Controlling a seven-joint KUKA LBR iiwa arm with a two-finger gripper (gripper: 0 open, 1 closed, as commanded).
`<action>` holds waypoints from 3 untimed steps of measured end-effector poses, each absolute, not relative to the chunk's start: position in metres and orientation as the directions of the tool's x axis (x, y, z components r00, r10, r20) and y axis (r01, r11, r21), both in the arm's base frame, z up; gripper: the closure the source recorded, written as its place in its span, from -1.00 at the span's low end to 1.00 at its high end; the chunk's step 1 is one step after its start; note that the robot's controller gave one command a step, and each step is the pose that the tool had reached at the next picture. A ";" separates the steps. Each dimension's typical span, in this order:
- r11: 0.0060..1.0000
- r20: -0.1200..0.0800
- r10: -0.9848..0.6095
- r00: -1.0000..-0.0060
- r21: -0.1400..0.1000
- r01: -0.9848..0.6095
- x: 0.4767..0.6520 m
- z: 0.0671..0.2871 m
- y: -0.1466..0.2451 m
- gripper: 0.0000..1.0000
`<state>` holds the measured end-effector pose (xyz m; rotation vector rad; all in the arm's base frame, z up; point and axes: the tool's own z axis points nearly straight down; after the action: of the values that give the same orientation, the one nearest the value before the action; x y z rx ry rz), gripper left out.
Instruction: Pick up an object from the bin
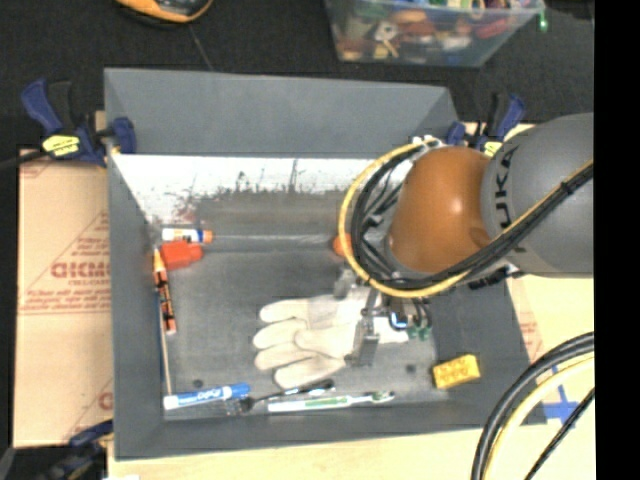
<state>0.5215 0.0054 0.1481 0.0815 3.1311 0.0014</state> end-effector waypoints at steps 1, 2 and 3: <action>0.995 -0.006 0.102 -0.995 0.000 0.102 0.496 0.114 0.003 -1.00; 0.994 -0.011 0.112 -0.994 0.002 0.112 0.502 0.101 0.020 -1.00; 0.989 -0.008 0.148 -0.989 0.002 0.148 0.488 0.085 0.023 -1.00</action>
Offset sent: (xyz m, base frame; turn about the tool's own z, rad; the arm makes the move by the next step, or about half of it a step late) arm -0.0197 0.0145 -0.0474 0.0631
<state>0.4885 0.0232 0.0853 0.2331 3.1245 0.0018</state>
